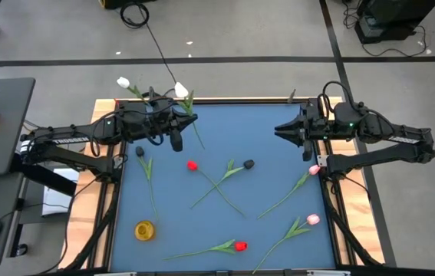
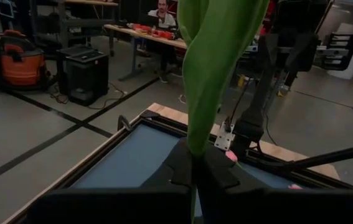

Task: Sort flowers into vase by color
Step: Put the white tulip into the transparent vase

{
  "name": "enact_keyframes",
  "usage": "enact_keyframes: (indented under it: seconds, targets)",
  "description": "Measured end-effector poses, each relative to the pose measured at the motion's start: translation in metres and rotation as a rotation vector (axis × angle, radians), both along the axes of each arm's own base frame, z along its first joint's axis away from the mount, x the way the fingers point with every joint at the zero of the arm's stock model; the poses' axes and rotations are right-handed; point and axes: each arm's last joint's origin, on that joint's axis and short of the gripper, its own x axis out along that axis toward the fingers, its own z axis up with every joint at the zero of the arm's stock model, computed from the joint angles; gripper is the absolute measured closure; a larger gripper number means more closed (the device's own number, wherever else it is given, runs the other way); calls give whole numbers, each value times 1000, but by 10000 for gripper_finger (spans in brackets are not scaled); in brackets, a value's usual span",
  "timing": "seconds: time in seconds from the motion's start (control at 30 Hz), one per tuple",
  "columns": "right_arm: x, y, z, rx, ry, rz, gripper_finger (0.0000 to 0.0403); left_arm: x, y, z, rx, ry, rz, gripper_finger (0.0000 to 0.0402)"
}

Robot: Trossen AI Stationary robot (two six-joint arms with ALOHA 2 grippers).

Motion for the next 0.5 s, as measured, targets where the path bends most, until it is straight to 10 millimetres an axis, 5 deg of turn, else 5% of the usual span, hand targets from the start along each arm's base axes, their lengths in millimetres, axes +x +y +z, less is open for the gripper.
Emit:
enact_keyframes:
  seconds: [0.5]
  targets:
    - [2,0,1,42,-12,-5,319,-1,-2,1,54,12,-62,391]
